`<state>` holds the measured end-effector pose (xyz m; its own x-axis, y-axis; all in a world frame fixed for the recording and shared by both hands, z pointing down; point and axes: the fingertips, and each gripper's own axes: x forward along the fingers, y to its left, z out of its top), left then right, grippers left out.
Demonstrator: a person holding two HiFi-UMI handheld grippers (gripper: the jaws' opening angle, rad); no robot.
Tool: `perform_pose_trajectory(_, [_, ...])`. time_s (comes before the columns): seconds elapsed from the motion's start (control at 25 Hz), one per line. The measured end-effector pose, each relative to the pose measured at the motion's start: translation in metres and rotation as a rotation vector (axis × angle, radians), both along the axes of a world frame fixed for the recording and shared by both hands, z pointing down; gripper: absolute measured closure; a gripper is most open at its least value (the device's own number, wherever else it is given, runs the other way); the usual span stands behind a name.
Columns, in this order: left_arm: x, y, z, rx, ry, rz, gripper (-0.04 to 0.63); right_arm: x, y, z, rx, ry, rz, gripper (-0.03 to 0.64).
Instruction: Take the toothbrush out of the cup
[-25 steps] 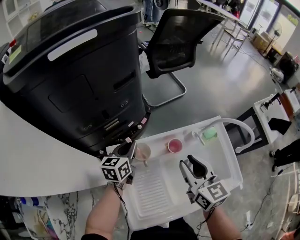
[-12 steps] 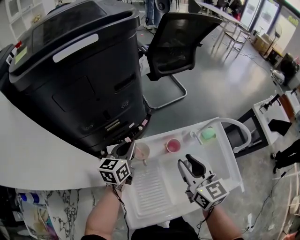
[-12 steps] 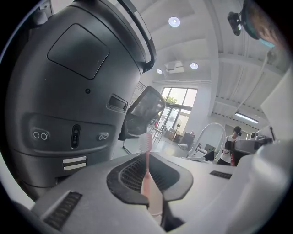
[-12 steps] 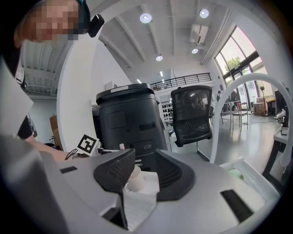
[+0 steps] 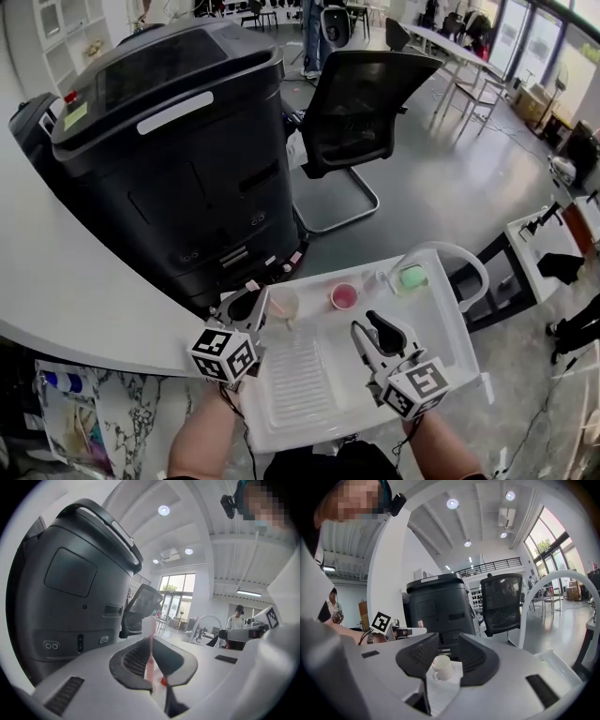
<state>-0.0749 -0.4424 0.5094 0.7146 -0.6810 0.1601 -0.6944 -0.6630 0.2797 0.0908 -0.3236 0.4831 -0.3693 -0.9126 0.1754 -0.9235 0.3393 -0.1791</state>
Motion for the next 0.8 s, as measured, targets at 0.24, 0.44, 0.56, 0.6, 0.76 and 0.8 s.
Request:
perform_pose_trajectory(0.24, [-0.009, 0.041, -0.047, 0.066, 0.021, -0.042, 0.563, -0.003, 0.014, -0.02, 0.043, -0.022, -0.041, 0.472])
perform_pose_trajectory(0.44, [-0.007, 0.086, -0.081, 0.12, 0.003, -0.074, 0.563, -0.002, 0.031, -0.036, 0.079, -0.037, -0.088, 0.474])
perform_pose_trajectory(0.56, [-0.002, 0.116, -0.097, 0.154, -0.012, -0.09, 0.563, 0.001, 0.044, -0.046, 0.101, -0.045, -0.117, 0.476])
perform_pose_trajectory(0.6, [0.0, 0.126, -0.102, 0.165, -0.016, -0.096, 0.563, 0.003, 0.049, -0.048, 0.108, -0.047, -0.127, 0.476])
perform_pose_trajectory(0.76, [0.01, 0.168, -0.115, 0.192, -0.025, -0.131, 0.563, 0.01, 0.071, -0.057, 0.13, -0.052, -0.169, 0.479])
perform_pose_trajectory(0.8, [0.013, 0.178, -0.117, 0.193, -0.024, -0.142, 0.563, 0.013, 0.077, -0.058, 0.135, -0.053, -0.18, 0.479])
